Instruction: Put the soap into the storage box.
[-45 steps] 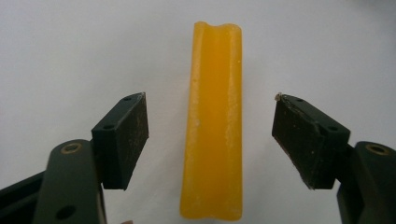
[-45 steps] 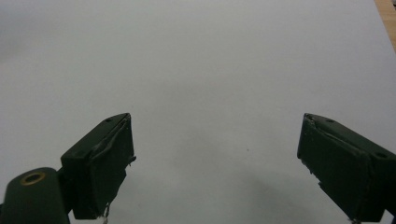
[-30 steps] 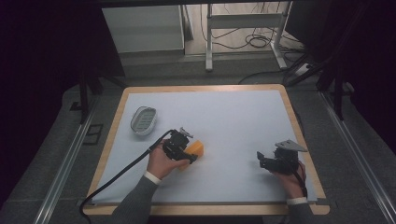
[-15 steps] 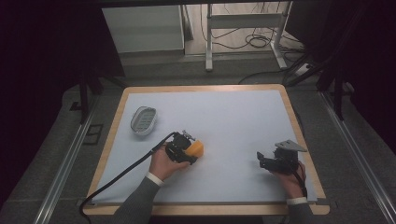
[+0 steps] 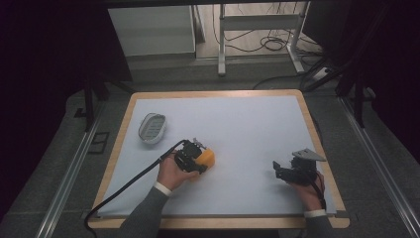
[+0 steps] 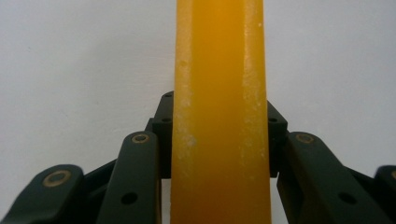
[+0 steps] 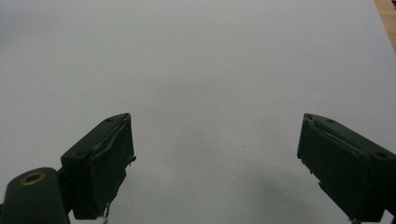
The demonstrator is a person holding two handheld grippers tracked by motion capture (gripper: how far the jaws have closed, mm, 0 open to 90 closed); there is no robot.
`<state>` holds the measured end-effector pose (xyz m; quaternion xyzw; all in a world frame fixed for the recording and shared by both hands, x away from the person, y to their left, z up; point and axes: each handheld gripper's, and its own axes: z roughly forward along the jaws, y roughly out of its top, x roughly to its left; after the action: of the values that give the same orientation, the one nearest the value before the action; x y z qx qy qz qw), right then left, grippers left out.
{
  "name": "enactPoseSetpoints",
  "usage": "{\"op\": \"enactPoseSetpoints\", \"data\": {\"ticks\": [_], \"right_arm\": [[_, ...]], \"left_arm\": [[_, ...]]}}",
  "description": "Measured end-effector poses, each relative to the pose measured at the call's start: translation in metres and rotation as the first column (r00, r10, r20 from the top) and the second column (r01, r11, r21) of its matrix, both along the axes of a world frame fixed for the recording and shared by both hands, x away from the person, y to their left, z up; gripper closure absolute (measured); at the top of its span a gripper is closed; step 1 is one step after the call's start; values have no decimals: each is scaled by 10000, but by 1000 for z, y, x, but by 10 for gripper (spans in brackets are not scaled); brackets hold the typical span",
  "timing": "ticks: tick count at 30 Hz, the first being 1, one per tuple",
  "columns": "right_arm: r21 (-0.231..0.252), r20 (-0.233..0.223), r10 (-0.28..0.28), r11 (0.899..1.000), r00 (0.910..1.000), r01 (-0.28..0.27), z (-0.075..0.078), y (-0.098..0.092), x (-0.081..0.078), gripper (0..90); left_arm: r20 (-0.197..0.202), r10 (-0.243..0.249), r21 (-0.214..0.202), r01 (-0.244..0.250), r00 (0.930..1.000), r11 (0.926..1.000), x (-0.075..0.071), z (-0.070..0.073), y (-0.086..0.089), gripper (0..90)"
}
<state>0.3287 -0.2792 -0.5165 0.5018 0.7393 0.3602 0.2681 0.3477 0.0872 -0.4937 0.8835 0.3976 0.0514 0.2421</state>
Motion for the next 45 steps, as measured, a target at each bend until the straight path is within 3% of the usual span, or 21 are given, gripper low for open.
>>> {"op": "enactPoseSetpoints", "data": {"ticks": [9, 12, 20, 28, 45], "right_arm": [[42, 44, -52, 10000, 10000, 52, 1, -1, 0, 108], [39, 45, -52, 10000, 10000, 52, 1, -2, 0, 108], [48, 49, -108, 9999, 9999, 107, 1, -3, 0, 108], [49, 44, -183, 9998, 9998, 182, 1, -5, 0, 108], [105, 117, -196, 9998, 9997, 195, 3, -5, -1, 108]], "left_arm": [[486, 101, -606, -71, 9988, 9981, -2, 18, 12, 610], [482, 87, -735, -51, 9988, 9973, -2, 23, 17, 610], [322, 102, -636, -81, 9994, 9979, 3, 25, 23, 610], [521, 247, -785, -206, 9983, 9967, 5, 31, 29, 610], [714, 1067, -1166, -979, 9917, 9883, 16, 48, 56, 609]]}}
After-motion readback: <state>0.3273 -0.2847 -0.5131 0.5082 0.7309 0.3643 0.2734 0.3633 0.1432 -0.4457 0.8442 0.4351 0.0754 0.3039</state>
